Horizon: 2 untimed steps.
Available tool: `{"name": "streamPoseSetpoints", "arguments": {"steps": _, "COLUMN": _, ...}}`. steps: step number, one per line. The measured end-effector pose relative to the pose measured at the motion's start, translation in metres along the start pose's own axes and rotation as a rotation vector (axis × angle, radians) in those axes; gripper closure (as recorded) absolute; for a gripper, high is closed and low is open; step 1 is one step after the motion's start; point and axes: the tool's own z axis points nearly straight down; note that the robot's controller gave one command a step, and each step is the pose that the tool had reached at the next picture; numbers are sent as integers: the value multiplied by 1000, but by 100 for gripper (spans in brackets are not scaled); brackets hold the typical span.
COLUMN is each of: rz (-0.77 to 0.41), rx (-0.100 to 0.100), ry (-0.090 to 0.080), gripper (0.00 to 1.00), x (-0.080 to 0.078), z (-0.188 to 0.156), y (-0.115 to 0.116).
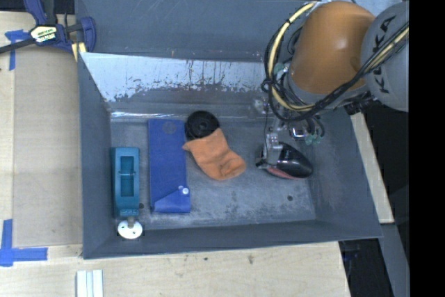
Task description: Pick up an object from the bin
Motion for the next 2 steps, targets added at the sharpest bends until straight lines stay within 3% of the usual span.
{"name": "streamPoseSetpoints", "arguments": {"steps": 1, "rz": 0, "rx": 0, "ry": -4, "gripper": 0, "x": 0, "z": -3, "y": 0}}
{"name": "streamPoseSetpoints", "arguments": {"steps": 2, "rz": -97, "rx": 0, "ry": 0, "gripper": 0, "x": 13, "z": -27, "y": -3}}
